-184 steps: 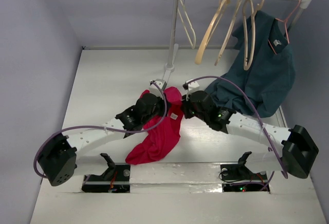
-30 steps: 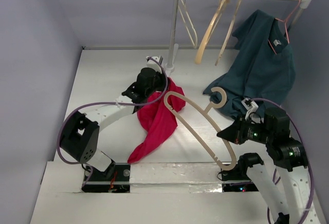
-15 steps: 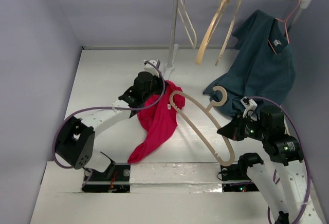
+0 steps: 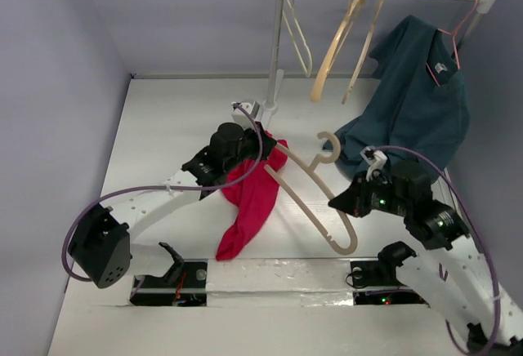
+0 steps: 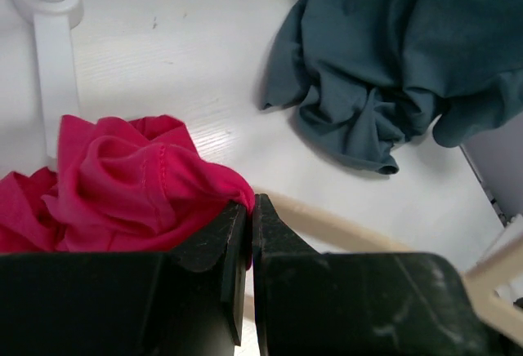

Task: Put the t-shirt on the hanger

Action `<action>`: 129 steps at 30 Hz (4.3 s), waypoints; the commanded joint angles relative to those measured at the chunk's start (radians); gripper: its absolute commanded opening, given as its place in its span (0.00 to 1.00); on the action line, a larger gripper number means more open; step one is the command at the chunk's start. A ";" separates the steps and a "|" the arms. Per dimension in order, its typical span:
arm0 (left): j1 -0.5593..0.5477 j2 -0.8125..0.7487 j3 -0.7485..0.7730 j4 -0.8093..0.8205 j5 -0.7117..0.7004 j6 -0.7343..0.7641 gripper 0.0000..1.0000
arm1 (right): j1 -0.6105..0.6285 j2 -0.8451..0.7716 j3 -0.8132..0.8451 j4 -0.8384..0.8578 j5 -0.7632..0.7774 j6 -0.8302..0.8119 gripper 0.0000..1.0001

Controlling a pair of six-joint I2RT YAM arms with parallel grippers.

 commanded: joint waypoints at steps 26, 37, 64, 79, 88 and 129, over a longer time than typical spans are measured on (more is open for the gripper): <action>0.017 -0.343 0.250 -0.381 -0.164 0.020 0.00 | 0.882 0.464 0.116 0.933 1.190 -0.146 0.00; -0.004 -0.416 0.408 -0.519 -0.187 0.020 0.00 | 0.873 0.717 0.196 1.415 1.078 -0.361 0.00; -0.004 -0.364 0.474 -0.437 -0.238 -0.107 0.61 | 0.778 0.612 -0.020 1.642 0.918 -0.274 0.00; 0.031 -0.266 0.275 -0.132 -0.287 -0.254 0.73 | 0.789 0.563 -0.104 1.604 0.892 -0.252 0.00; 0.051 -0.258 0.148 -0.004 -0.236 -0.308 0.75 | 0.807 0.615 -0.058 1.541 0.870 -0.286 0.00; 0.079 -0.504 -0.015 0.076 -0.259 -0.457 0.00 | 0.769 0.464 -0.158 0.997 0.863 -0.058 0.21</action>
